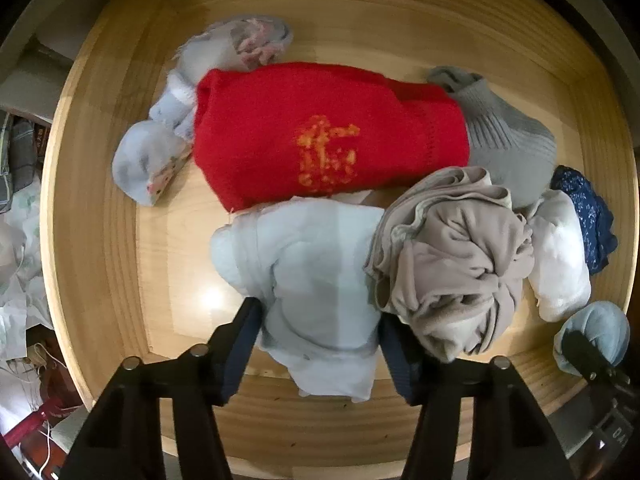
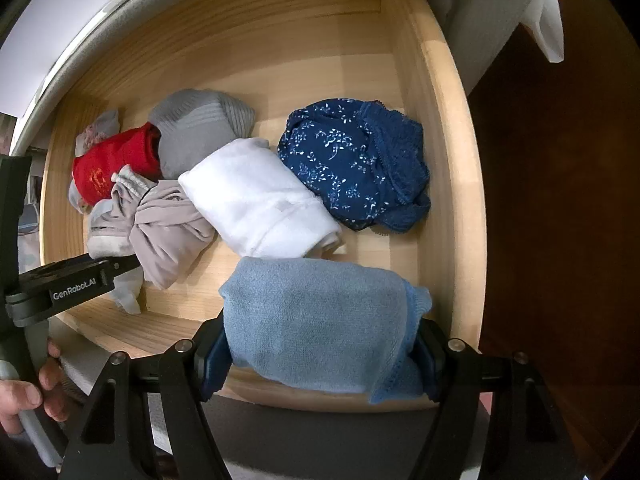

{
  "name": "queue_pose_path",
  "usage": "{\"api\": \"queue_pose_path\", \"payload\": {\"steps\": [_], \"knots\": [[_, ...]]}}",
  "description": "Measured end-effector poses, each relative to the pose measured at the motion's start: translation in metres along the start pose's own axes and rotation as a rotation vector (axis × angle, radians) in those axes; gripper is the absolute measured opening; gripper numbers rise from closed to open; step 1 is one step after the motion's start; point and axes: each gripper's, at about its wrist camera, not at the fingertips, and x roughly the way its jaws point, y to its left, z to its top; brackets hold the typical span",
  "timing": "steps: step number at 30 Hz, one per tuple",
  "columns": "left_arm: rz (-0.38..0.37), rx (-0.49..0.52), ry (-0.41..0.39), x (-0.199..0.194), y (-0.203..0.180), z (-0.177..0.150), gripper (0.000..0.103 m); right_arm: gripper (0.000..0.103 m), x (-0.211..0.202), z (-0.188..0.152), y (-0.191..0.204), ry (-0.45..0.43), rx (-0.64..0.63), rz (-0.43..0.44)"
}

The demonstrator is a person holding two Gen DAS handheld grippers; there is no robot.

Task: Take underwear out of drawer
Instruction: 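Hold the light blue garment in the right gripper while the left gripper grasps the pale blue garment, then lift the pale blue garment with the left gripper into the white box and release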

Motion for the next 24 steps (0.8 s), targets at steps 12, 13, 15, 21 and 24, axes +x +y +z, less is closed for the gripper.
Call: {"api": "queue_pose_path", "payload": {"steps": [12, 13, 15, 21, 24], "knots": [[-0.039, -0.026, -0.026, -0.002, 0.045, -0.026, 0.037, 0.07, -0.003, 0.002, 0.0, -0.007, 0.002, -0.002], [-0.041, -0.026, -0.03, -0.002, 0.049, -0.028, 0.037, 0.07, -0.003, 0.001, 0.0, -0.009, 0.002, -0.001], [-0.049, -0.025, -0.037, -0.006, 0.058, -0.033, 0.037, 0.07, -0.003, 0.002, 0.0, -0.011, 0.001, -0.002], [-0.084, 0.0, -0.082, -0.022, 0.074, -0.05, 0.037, 0.07, -0.003, 0.003, 0.003, -0.01, -0.008, -0.01], [-0.082, 0.023, -0.115, -0.039, 0.077, -0.057, 0.037, 0.07, -0.003, 0.003, 0.004, -0.01, -0.008, -0.01]]}}
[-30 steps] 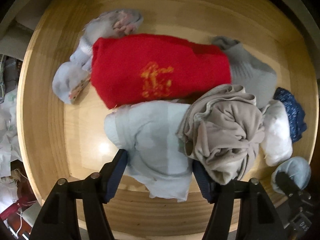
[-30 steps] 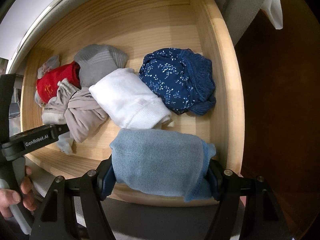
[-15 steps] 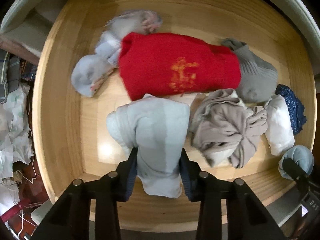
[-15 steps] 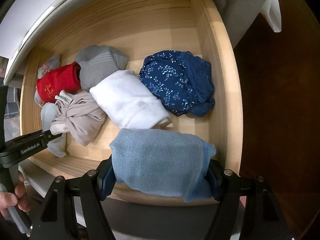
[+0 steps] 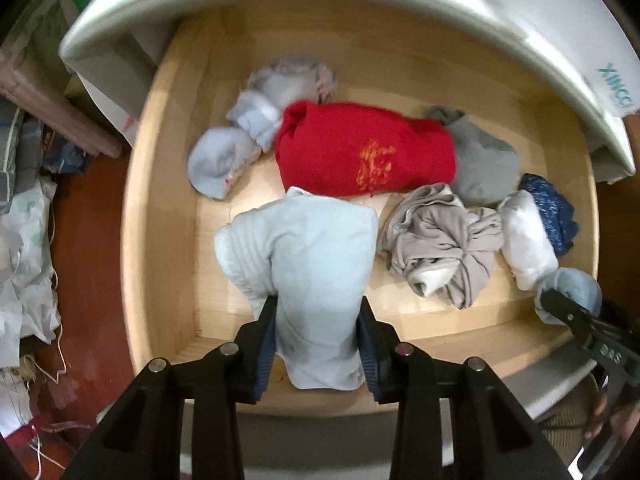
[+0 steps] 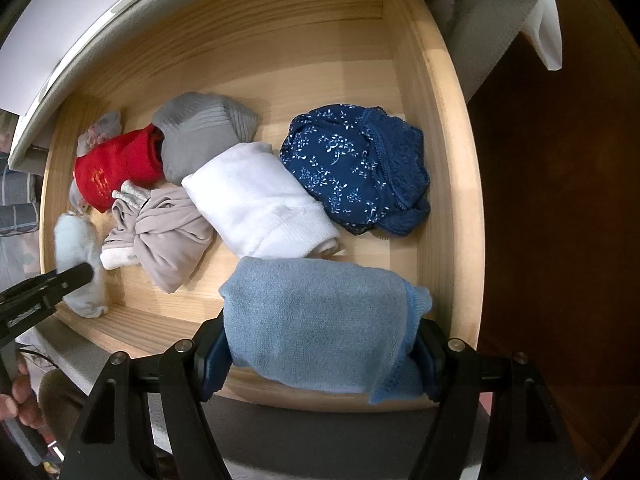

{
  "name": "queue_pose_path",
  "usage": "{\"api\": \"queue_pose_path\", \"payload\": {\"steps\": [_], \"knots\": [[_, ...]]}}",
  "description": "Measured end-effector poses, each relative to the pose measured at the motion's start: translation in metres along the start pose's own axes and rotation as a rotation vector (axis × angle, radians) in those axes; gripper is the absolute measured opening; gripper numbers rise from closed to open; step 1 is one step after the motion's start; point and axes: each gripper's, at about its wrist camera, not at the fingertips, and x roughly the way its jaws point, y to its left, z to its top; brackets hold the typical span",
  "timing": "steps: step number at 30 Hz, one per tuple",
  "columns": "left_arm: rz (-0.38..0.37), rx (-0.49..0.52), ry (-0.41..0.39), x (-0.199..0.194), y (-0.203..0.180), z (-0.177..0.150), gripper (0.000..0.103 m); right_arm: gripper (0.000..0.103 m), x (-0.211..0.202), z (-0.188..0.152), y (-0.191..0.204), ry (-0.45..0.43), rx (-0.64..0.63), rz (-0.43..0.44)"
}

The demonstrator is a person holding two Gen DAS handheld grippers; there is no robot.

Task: Take underwear out of drawer
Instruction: 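Lift the pale blue garment with the left gripper into the white box and release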

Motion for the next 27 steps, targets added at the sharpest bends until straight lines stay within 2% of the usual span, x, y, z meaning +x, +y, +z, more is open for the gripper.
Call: {"api": "queue_pose_path", "payload": {"steps": [7, 13, 20, 27], "knots": [[0.005, 0.05, -0.105, -0.049, 0.006, -0.009, 0.037, 0.07, 0.001, 0.001, 0.003, 0.006, -0.005, -0.005], [-0.011, 0.091, -0.203, -0.116, -0.003, -0.001, 0.037, 0.07, 0.002, 0.001, 0.006, 0.004, -0.013, -0.016], [-0.039, 0.114, -0.357, -0.197, 0.001, -0.001, 0.037, 0.07, 0.003, 0.0, 0.01, 0.006, -0.018, -0.024], [-0.011, 0.158, -0.544, -0.273, -0.013, 0.028, 0.037, 0.07, 0.002, 0.0, 0.011, 0.009, -0.019, -0.026]]}}
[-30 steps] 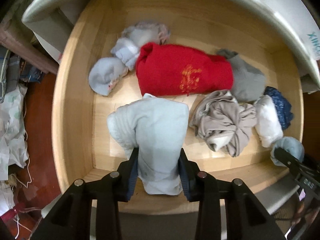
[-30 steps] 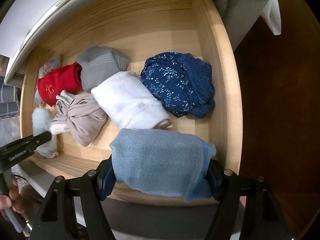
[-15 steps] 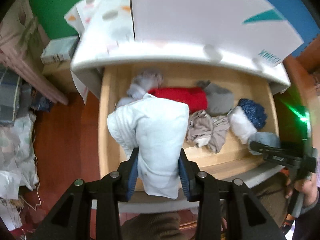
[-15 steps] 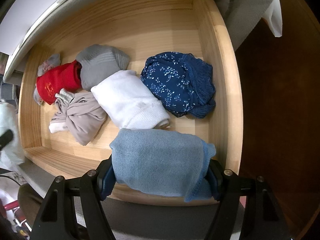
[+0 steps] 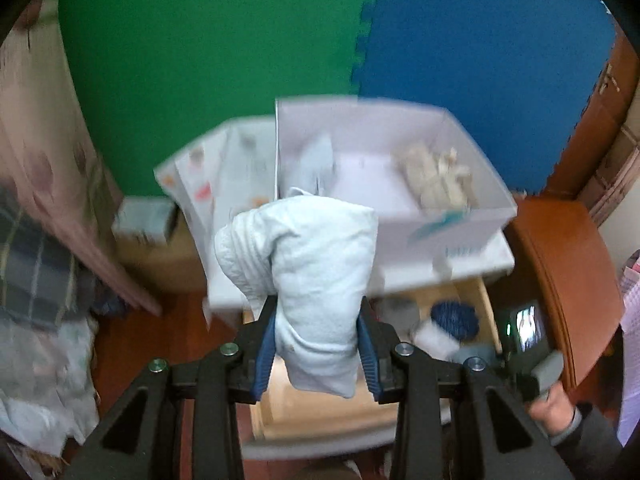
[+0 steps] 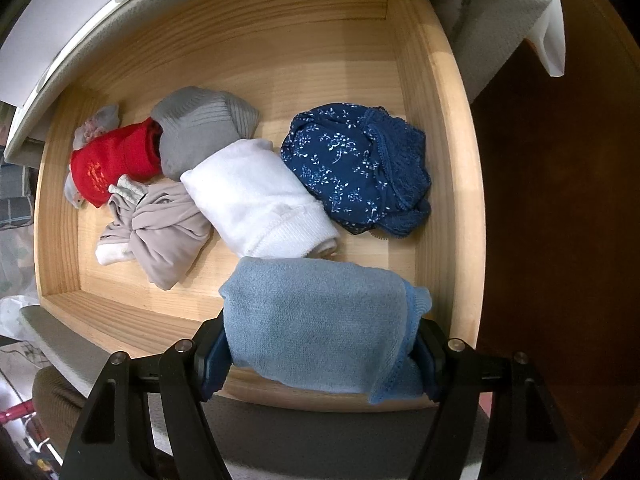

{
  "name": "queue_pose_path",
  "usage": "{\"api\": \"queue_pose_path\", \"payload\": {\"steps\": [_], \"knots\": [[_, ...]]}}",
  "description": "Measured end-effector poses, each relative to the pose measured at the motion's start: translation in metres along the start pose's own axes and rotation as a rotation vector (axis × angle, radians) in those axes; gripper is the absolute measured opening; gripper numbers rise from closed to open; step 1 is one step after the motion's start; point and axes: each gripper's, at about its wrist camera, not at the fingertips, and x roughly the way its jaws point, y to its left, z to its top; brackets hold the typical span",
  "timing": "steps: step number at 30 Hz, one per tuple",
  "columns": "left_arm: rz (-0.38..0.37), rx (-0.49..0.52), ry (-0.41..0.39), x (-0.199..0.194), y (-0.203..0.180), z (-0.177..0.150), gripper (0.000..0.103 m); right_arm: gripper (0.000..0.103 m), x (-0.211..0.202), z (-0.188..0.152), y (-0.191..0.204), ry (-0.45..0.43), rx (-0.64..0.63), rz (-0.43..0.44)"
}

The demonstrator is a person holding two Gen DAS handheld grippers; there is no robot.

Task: Take underwear out of drawer
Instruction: 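Lift the pale blue garment with the left gripper into the white box and release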

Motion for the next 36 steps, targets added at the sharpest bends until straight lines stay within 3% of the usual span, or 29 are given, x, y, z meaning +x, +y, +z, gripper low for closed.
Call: {"api": "queue_pose_path", "payload": {"steps": [7, 9, 14, 19, 25, 36], "knots": [[0.043, 0.069, -0.087, 0.013, -0.02, 0.057, 0.037, 0.07, 0.001, -0.001, 0.0, 0.0, 0.002, -0.001], [0.069, 0.09, -0.09, 0.025, -0.026, 0.07, 0.037, 0.07, 0.001, -0.001, 0.0, 0.002, 0.002, 0.003], [0.044, 0.07, -0.054, 0.066, -0.028, 0.093, 0.037, 0.07, 0.001, 0.0, 0.0, 0.0, -0.002, 0.017], [0.076, 0.068, 0.014, 0.11, -0.028, 0.096, 0.037, 0.07, 0.0, 0.0, -0.003, 0.006, 0.006, 0.039], [0.082, -0.002, 0.114, 0.149, -0.017, 0.089, 0.042, 0.07, 0.0, 0.002, -0.003, 0.013, 0.008, 0.049], [0.063, 0.028, 0.083, 0.14, -0.019, 0.082, 0.058, 0.07, 0.001, 0.003, -0.001, 0.017, 0.011, 0.042]]}}
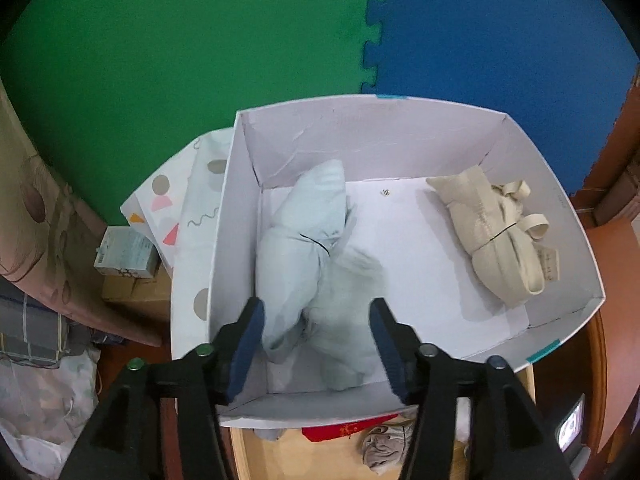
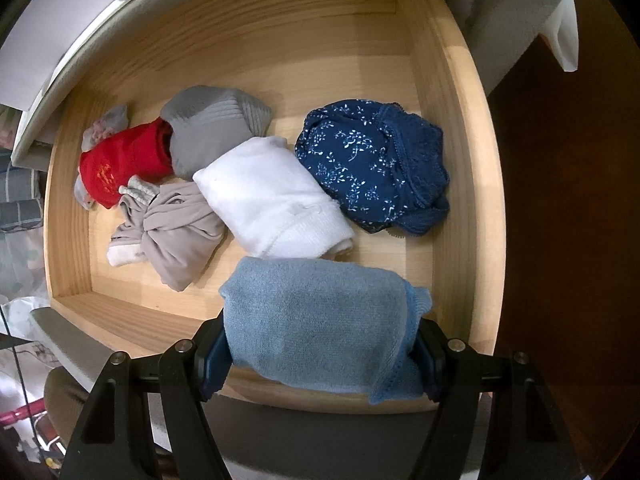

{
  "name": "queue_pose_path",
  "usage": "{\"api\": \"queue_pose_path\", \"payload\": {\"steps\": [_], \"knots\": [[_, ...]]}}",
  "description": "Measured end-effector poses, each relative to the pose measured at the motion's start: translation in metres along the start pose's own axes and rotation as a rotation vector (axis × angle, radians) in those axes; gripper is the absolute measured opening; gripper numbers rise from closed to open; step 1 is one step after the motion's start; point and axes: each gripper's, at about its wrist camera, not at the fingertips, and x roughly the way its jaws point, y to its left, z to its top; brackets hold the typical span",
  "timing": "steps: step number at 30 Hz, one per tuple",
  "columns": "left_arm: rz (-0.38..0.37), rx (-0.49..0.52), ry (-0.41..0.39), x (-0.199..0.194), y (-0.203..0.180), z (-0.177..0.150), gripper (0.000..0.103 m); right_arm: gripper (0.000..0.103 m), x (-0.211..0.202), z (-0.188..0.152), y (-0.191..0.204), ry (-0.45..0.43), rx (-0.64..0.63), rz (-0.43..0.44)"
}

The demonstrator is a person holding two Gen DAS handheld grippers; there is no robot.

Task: Take underwear out of drawer
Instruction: 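Lift the pale blue garment with the left gripper into the white box and release, then withdraw the left tool from the box back in front of the drawer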

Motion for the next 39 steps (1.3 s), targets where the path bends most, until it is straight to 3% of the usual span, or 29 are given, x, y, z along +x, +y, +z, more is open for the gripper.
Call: {"api": "queue_pose_path", "payload": {"steps": [9, 17, 22, 26, 31, 36, 39], "knots": [[-0.007, -0.045, -0.098, -0.051, 0.018, -0.015, 0.058, 0.07, 0.0, 0.0, 0.006, -0.006, -0.003, -0.02], [0.071, -0.014, -0.143, -0.084, 0.029, -0.076, 0.058, 0.07, -0.002, -0.001, 0.015, -0.029, -0.026, -0.06], [0.104, -0.03, -0.106, -0.068, 0.03, -0.125, 0.058, 0.07, -0.006, -0.002, 0.021, -0.062, -0.054, -0.092], [0.101, -0.069, -0.027, -0.034, 0.027, -0.166, 0.059, 0.07, -0.009, -0.004, 0.027, -0.09, -0.074, -0.099], [0.074, -0.177, 0.04, 0.002, 0.028, -0.205, 0.058, 0.069, -0.015, -0.007, 0.032, -0.12, -0.094, -0.103], [0.114, -0.189, 0.053, 0.019, 0.026, -0.225, 0.058, 0.069, -0.02, -0.007, 0.029, -0.141, -0.072, -0.08], [0.096, -0.216, 0.041, 0.017, 0.028, -0.227, 0.058, 0.069, -0.023, -0.007, 0.027, -0.157, -0.073, -0.066]]}}
